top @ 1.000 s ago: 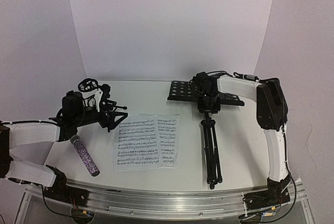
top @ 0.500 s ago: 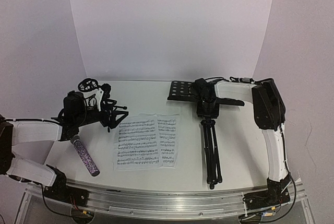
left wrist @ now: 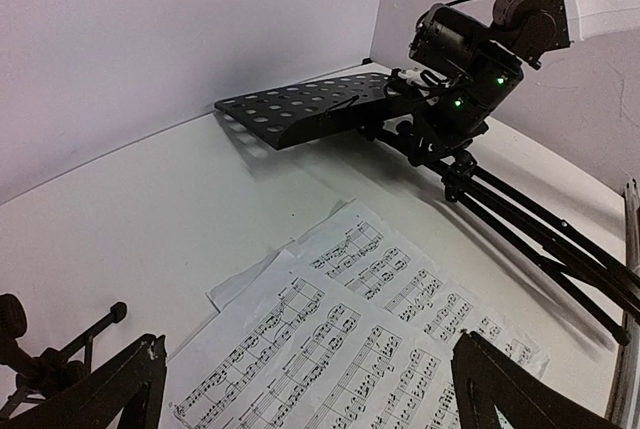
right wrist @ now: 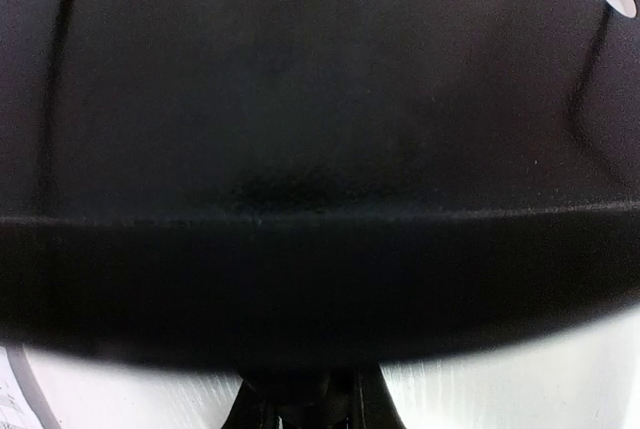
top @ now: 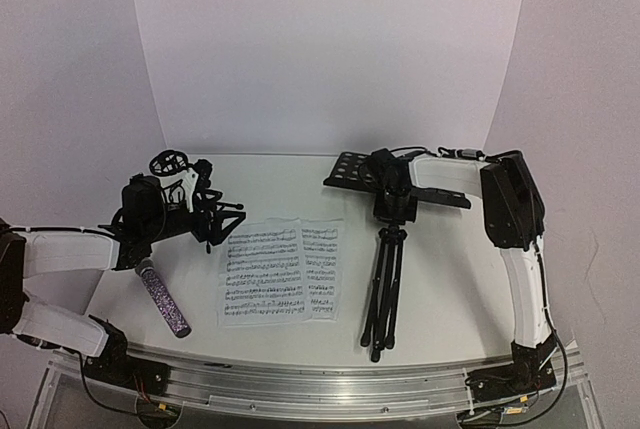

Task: Set up the instrument practice props

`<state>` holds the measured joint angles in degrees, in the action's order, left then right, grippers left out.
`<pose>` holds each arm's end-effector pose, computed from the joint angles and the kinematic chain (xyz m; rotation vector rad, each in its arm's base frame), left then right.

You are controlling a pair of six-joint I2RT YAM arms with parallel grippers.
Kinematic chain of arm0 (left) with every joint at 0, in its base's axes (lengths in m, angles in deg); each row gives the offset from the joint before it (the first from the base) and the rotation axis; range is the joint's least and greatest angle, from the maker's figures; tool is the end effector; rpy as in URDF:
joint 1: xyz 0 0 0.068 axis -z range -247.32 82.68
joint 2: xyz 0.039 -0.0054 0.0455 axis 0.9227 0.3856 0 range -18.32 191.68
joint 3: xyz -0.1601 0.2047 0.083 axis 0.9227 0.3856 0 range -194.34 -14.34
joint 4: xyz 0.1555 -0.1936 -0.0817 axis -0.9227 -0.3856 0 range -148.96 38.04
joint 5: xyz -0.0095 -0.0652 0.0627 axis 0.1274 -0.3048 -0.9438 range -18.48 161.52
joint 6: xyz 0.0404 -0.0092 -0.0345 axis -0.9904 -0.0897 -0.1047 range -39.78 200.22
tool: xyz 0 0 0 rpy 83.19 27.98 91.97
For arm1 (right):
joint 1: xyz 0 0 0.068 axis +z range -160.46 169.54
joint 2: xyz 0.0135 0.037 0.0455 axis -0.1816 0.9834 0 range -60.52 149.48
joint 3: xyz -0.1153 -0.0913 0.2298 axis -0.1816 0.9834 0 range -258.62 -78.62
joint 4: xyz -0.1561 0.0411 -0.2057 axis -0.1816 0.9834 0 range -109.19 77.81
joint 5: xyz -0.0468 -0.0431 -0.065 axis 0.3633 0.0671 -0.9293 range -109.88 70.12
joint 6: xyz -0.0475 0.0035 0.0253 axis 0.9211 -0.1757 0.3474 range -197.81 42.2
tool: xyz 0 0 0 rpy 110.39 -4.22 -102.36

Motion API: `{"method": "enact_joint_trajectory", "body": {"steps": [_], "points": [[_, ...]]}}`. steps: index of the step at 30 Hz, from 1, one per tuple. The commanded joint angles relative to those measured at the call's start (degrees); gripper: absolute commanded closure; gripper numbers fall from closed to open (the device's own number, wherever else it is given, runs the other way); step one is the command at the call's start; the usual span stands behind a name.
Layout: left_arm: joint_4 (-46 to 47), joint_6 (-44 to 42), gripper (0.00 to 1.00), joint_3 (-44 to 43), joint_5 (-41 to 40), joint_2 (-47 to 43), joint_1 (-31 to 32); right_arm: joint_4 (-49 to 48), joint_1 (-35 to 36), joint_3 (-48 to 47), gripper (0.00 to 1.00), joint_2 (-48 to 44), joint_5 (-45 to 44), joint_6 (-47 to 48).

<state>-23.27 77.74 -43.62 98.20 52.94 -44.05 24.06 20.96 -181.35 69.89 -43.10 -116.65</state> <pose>0.2329 -0.1176 0.2199 0.7293 1.6775 -0.6759 0.4091 0.2334 0.1530 0.2614 2.6229 -0.1879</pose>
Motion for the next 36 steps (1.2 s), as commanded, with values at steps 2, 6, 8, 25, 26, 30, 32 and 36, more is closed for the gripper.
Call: {"method": "enact_joint_trajectory", "body": {"steps": [2, 6, 8, 25, 26, 30, 32, 36], "points": [[2.85, 0.21, 0.01, -2.93, 0.16, 0.02, 0.23, -6.32, -0.61, -0.96, 1.00, -2.99, -3.81, 0.50], [3.11, 0.79, 0.04, -4.34, 1.80, 1.40, 0.28, -22.16, -0.63, 5.44, 1.00, -13.39, -8.77, 2.99], [2.60, 0.32, 0.07, -5.17, 2.34, 2.07, 0.83, -33.24, -0.59, 9.79, 1.00, -18.77, -11.10, 4.27], [-1.74, -3.44, 0.17, -23.55, 6.43, 17.80, 13.58, -71.34, 1.94, 10.37, 1.00, -31.73, -12.67, 29.13], [-1.25, -3.07, 0.18, -25.44, 6.41, 19.37, 14.64, -72.96, 2.47, 9.82, 1.00, -31.77, -12.78, 30.51], [2.64, -0.46, 0.21, -33.59, 6.19, 27.95, 18.84, -82.08, 4.22, 9.11, 1.00, -30.78, -14.23, 35.76], [5.24, 1.08, 0.21, -38.43, 5.63, 32.27, 20.42, -86.14, 5.40, 8.01, 1.00, -29.44, -15.20, 40.93], [10.08, 0.00, 0.16, -45.01, 1.72, 40.23, 22.57, -92.50, 6.67, 6.68, 1.00, -27.70, -15.03, 44.82]]}}
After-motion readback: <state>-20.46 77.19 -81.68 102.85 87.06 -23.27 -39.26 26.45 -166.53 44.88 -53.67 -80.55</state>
